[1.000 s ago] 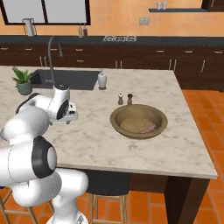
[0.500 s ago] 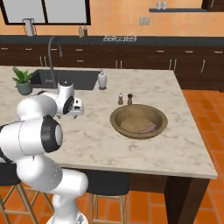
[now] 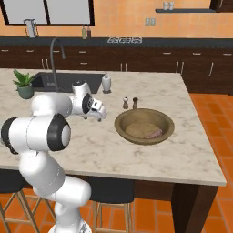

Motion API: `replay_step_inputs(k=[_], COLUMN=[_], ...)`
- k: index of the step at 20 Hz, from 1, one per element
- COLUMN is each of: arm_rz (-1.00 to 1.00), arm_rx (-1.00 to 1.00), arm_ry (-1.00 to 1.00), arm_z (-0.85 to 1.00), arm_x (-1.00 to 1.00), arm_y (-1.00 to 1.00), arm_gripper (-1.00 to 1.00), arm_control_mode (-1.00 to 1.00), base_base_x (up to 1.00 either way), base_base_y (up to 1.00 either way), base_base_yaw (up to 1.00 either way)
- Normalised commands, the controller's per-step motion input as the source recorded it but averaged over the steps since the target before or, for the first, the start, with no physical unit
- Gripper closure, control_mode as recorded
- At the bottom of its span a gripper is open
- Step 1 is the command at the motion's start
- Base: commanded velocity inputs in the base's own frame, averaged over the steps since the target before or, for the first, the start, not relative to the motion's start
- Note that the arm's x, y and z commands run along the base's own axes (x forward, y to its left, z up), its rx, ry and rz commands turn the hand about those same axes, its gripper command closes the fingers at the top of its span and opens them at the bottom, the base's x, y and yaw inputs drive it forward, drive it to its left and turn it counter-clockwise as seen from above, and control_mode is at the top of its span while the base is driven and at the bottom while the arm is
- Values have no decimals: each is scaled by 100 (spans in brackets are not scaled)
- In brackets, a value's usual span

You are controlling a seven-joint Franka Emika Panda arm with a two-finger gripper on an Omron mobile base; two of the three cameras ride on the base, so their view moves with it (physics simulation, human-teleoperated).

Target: Place one bun and one sausage from the bowl on each plate.

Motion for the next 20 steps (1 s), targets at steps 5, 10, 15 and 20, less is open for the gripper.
replay_step_inputs(k=[5, 10, 15, 20], arm_rz=[-33, -20, -11, -12], arm_rx=[3, 10, 13, 4], arm_ry=[0, 0, 5, 19], arm_z=[41, 6, -18, -39], arm_x=[-2, 0, 13, 31], arm_y=[-100, -100, -100, -91], arm_gripper=[-100, -100, -100, -100], arm_control_mode=[-100, -100, -100, -100], base_base_x=[0, 0, 0, 0], base_base_y=[0, 0, 0, 0], base_base_yaw=[0, 0, 0, 0])
